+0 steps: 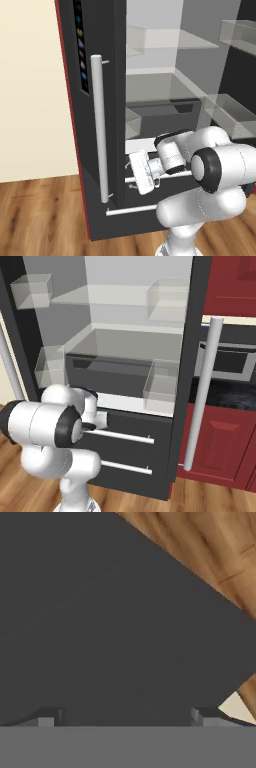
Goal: Place one of the steaks on the plate and the other in the bowl. Then place the bowl in the fridge.
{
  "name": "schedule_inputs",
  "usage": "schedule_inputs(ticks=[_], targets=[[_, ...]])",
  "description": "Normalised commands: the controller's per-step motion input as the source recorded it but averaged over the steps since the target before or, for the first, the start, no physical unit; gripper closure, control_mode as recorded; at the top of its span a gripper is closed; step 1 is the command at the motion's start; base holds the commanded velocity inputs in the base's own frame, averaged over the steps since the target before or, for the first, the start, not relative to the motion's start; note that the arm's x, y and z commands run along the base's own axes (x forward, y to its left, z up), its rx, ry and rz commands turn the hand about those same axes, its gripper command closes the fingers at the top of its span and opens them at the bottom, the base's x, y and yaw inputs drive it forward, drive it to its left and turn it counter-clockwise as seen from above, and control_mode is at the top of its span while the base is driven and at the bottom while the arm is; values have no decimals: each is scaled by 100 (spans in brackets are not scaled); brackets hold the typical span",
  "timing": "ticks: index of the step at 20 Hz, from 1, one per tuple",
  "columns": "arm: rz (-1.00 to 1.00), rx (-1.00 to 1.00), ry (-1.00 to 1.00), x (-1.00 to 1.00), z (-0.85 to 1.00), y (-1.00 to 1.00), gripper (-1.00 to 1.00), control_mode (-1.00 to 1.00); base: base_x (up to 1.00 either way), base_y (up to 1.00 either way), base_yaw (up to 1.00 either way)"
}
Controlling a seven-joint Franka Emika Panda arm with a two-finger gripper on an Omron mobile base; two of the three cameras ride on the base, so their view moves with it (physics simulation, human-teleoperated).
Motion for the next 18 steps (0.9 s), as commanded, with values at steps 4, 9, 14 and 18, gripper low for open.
schedule_inputs(ticks=[4,9,14,18], targets=[[0,7,24,0,2,72,-100,-100,0,0,0],[0,4,27,-1,0,89,-100,-100,0,0,0],[-2,1,25,-3,0,80,-100,-100,0,0,0],[-2,0,0,-41,0,2,-100,-100,0,0,0]])
